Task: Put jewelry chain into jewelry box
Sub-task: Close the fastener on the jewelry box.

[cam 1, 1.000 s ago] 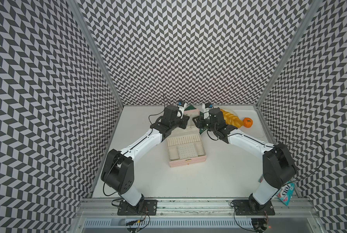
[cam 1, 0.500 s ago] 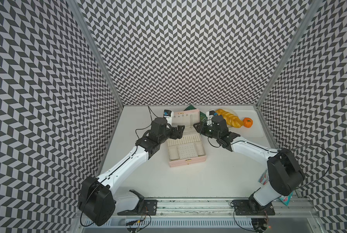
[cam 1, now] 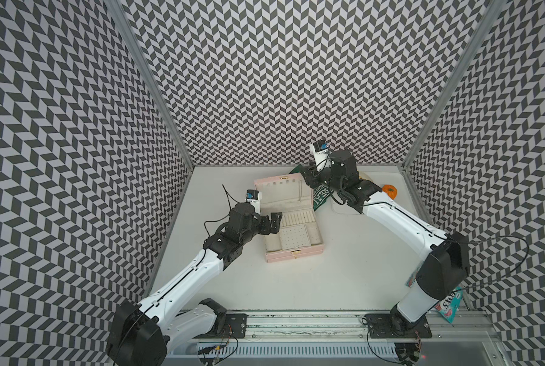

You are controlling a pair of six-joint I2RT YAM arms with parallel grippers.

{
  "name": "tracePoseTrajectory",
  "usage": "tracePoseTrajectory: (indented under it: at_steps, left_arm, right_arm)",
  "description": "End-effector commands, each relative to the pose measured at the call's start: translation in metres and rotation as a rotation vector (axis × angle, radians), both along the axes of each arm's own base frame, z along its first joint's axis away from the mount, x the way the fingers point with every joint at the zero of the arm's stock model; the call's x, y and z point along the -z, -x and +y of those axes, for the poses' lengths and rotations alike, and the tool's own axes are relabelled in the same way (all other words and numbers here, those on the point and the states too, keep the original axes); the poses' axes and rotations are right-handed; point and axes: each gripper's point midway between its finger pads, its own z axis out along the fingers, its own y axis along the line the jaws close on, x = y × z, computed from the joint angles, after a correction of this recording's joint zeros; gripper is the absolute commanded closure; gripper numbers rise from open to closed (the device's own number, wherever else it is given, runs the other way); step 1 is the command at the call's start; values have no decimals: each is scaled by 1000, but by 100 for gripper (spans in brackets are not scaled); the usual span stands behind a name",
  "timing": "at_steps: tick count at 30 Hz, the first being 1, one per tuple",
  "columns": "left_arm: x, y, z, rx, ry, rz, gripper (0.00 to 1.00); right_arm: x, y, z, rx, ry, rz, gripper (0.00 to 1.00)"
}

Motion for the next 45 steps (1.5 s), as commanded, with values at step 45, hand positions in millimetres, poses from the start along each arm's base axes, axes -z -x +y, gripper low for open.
tracePoseTrajectory:
  at_steps: [45]
  left_arm:
    - [-11, 8, 10, -8, 8, -67, 0]
  right_arm:
    - [59, -32, -2, -74, 818, -387, 49]
